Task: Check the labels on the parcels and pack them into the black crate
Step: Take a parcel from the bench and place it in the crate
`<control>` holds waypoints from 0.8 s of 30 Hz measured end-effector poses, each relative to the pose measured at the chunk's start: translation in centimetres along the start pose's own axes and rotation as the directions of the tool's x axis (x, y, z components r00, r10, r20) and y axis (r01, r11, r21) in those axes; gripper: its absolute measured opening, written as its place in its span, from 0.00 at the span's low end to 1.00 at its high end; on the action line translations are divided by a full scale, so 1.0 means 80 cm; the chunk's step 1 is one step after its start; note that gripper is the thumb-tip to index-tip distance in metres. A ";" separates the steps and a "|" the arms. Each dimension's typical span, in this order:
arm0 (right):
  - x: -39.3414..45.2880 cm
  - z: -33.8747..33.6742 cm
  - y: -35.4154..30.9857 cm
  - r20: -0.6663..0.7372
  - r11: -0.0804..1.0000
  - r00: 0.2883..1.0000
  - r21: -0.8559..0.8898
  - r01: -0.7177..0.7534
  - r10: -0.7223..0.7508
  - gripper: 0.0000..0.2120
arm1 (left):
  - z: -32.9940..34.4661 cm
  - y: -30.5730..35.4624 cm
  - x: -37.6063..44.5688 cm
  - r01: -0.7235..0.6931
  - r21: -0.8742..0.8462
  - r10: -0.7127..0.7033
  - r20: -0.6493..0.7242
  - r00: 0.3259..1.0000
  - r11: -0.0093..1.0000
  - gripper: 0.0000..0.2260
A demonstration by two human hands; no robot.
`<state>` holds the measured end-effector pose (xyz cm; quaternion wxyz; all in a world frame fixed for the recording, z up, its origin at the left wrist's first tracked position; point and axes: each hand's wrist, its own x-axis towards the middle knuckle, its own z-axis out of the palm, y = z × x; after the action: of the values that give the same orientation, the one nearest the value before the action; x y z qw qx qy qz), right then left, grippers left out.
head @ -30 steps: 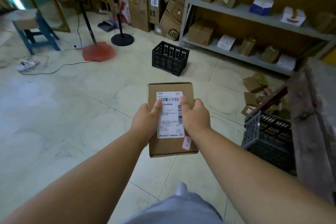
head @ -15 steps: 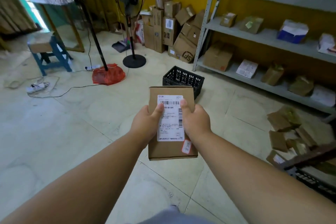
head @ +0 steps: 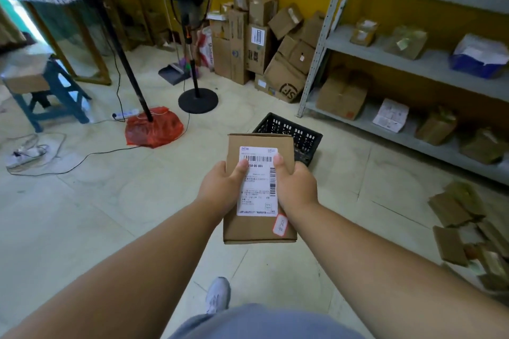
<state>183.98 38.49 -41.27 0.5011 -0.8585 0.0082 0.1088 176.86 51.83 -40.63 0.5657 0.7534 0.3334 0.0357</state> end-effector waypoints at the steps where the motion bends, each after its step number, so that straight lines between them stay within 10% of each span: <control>1: 0.024 0.013 -0.015 -0.018 1.000 1.000 0.003 -0.004 0.004 0.24 | -0.009 0.011 0.030 -0.008 0.010 0.008 0.010 1.000 1.000 0.20; 24: 0.562 0.052 -0.134 -0.068 0.995 0.993 -0.014 -0.103 0.102 0.27 | 0.107 0.224 0.553 -0.055 0.199 0.031 0.121 0.992 0.978 0.23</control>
<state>228.46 51.71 -42.82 0.4869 -0.8644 0.0680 0.1057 223.12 66.30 -42.31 0.5040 0.8148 0.2849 -0.0305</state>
